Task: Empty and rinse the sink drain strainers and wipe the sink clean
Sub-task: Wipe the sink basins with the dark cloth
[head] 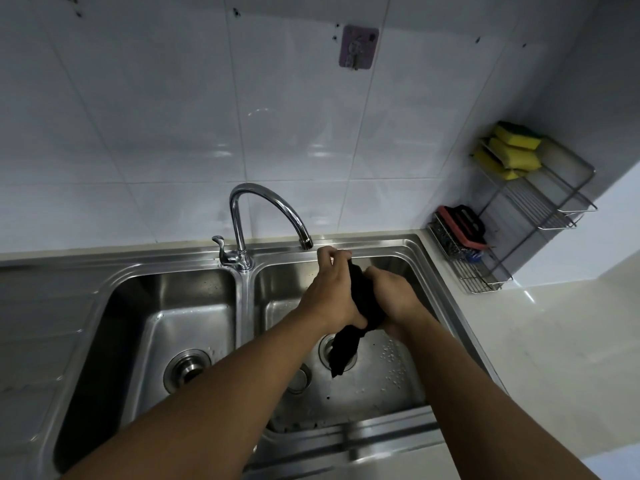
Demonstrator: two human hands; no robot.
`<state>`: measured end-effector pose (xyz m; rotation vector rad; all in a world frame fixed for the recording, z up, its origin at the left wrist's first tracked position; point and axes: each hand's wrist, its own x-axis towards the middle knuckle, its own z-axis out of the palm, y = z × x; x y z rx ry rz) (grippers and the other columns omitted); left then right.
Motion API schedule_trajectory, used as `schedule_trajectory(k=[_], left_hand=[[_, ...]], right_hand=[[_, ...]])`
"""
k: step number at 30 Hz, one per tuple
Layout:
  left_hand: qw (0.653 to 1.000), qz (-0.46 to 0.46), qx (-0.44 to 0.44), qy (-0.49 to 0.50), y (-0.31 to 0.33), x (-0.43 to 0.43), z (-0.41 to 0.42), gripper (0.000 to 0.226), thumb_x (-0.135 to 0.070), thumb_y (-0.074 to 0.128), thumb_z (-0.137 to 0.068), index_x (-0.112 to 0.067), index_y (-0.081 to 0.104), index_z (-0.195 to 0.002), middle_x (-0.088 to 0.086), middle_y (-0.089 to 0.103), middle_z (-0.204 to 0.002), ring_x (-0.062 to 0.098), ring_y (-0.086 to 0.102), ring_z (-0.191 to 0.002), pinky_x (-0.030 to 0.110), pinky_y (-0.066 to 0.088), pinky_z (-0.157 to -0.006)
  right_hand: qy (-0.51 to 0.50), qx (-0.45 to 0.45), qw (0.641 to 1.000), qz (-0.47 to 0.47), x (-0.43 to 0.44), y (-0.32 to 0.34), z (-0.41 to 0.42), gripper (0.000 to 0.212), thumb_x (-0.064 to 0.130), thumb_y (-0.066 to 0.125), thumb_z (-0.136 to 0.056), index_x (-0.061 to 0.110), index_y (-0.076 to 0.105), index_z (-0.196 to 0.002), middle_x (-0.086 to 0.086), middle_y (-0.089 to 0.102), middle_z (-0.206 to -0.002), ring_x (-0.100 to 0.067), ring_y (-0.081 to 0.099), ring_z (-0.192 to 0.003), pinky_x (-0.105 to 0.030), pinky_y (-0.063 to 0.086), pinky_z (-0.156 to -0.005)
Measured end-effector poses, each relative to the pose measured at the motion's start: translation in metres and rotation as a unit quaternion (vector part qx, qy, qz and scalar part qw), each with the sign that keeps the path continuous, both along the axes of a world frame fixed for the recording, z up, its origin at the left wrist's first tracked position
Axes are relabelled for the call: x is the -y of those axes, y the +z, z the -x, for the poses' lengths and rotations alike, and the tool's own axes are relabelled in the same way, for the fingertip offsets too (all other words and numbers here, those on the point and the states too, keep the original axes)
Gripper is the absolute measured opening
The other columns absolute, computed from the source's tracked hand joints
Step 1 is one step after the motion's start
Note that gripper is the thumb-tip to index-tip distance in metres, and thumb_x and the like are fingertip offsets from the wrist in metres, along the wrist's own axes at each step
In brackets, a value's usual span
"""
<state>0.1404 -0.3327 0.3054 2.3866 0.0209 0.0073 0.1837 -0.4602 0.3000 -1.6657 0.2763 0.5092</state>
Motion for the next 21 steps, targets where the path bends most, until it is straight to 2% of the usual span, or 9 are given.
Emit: schedule_trajectory(k=[3, 7, 10, 13, 15, 16, 18, 20, 21], left_hand=[[0.999, 0.001, -0.017, -0.050, 0.000, -0.001, -0.001, 0.123, -0.012, 0.092, -0.047, -0.015, 0.022, -0.148, -0.001, 0.012, -0.145, 0.028, 0.054, -0.118, 0.040, 0.051, -0.097], [0.997, 0.019, -0.030, -0.073, 0.003, -0.003, -0.005, 0.128, -0.013, 0.091, -0.051, -0.021, 0.014, -0.153, -0.003, 0.013, -0.149, 0.024, 0.050, -0.123, 0.029, 0.048, -0.095], [0.999, 0.014, -0.017, -0.024, 0.004, 0.001, -0.007, 0.127, -0.020, 0.092, -0.049, -0.019, 0.016, -0.151, 0.000, 0.020, -0.144, 0.020, 0.048, -0.121, 0.025, 0.044, -0.092], [0.997, 0.042, -0.055, 0.036, 0.000, 0.002, -0.004, 0.121, -0.036, 0.090, -0.047, -0.020, 0.022, -0.146, 0.000, 0.029, -0.138, 0.019, 0.047, -0.121, 0.038, 0.048, -0.099], [0.991, 0.106, -0.085, -0.002, -0.006, 0.000, -0.005, 0.094, -0.038, 0.086, -0.051, -0.023, 0.042, -0.133, 0.000, 0.049, -0.128, 0.018, 0.059, -0.110, 0.043, 0.054, -0.093], [0.986, 0.140, -0.088, -0.021, -0.009, 0.000, -0.006, 0.074, -0.034, 0.085, -0.053, -0.026, 0.053, -0.119, 0.001, 0.062, -0.115, 0.017, 0.066, -0.101, 0.044, 0.057, -0.087], [0.977, 0.191, -0.091, -0.036, -0.016, 0.000, -0.009, 0.053, -0.027, 0.084, -0.058, -0.042, 0.057, -0.102, -0.003, 0.073, -0.091, 0.013, 0.073, -0.087, 0.043, 0.060, -0.080], [0.961, 0.247, -0.123, -0.025, -0.019, 0.000, -0.009, 0.062, -0.026, 0.082, -0.063, -0.053, 0.051, -0.109, -0.007, 0.074, -0.092, 0.010, 0.073, -0.090, 0.039, 0.060, -0.086], [0.952, 0.274, -0.136, -0.011, -0.021, -0.001, -0.010, 0.068, -0.026, 0.082, -0.065, -0.049, 0.051, -0.120, -0.007, 0.073, -0.097, 0.012, 0.072, -0.094, 0.038, 0.059, -0.090]], right_hand=[[0.059, -0.050, 0.997, -0.022, -0.002, 0.000, 0.004, 0.027, 0.036, 0.060, -0.074, 0.015, 0.072, -0.083, -0.010, 0.068, -0.071, -0.024, 0.067, -0.061, -0.037, 0.053, -0.055], [0.088, -0.015, 0.993, -0.077, -0.003, -0.006, 0.009, 0.033, 0.030, 0.055, -0.080, 0.008, 0.071, -0.099, -0.016, 0.069, -0.083, -0.026, 0.069, -0.072, -0.033, 0.051, -0.053], [0.039, 0.033, 0.992, -0.115, -0.002, -0.010, 0.009, 0.024, 0.022, 0.055, -0.086, 0.005, 0.072, -0.088, -0.015, 0.067, -0.078, -0.022, 0.066, -0.068, -0.032, 0.051, -0.054], [-0.030, 0.033, 0.992, -0.118, -0.001, -0.011, 0.005, 0.027, 0.023, 0.055, -0.086, 0.018, 0.073, -0.067, -0.006, 0.064, -0.065, -0.017, 0.062, -0.059, -0.030, 0.050, -0.051], [-0.065, 0.017, 0.991, -0.114, 0.001, -0.011, 0.002, 0.026, 0.024, 0.055, -0.082, 0.020, 0.071, -0.062, -0.007, 0.063, -0.064, -0.021, 0.063, -0.060, -0.035, 0.050, -0.057], [-0.077, 0.015, 0.991, -0.105, 0.002, -0.013, 0.000, 0.025, 0.024, 0.055, -0.080, 0.020, 0.069, -0.060, -0.008, 0.062, -0.064, -0.023, 0.062, -0.061, -0.036, 0.050, -0.059], [-0.092, 0.010, 0.991, -0.092, 0.004, -0.016, -0.003, 0.026, 0.023, 0.055, -0.081, 0.019, 0.068, -0.059, -0.008, 0.060, -0.064, -0.024, 0.061, -0.060, -0.037, 0.050, -0.058], [-0.097, -0.001, 0.992, -0.079, 0.006, -0.017, -0.004, 0.028, 0.024, 0.055, -0.083, 0.017, 0.070, -0.061, -0.010, 0.061, -0.063, -0.026, 0.062, -0.058, -0.038, 0.051, -0.056], [-0.091, -0.002, 0.993, -0.070, 0.008, -0.017, -0.005, 0.028, 0.024, 0.055, -0.083, 0.016, 0.071, -0.062, -0.012, 0.062, -0.063, -0.026, 0.062, -0.057, -0.038, 0.051, -0.054]])
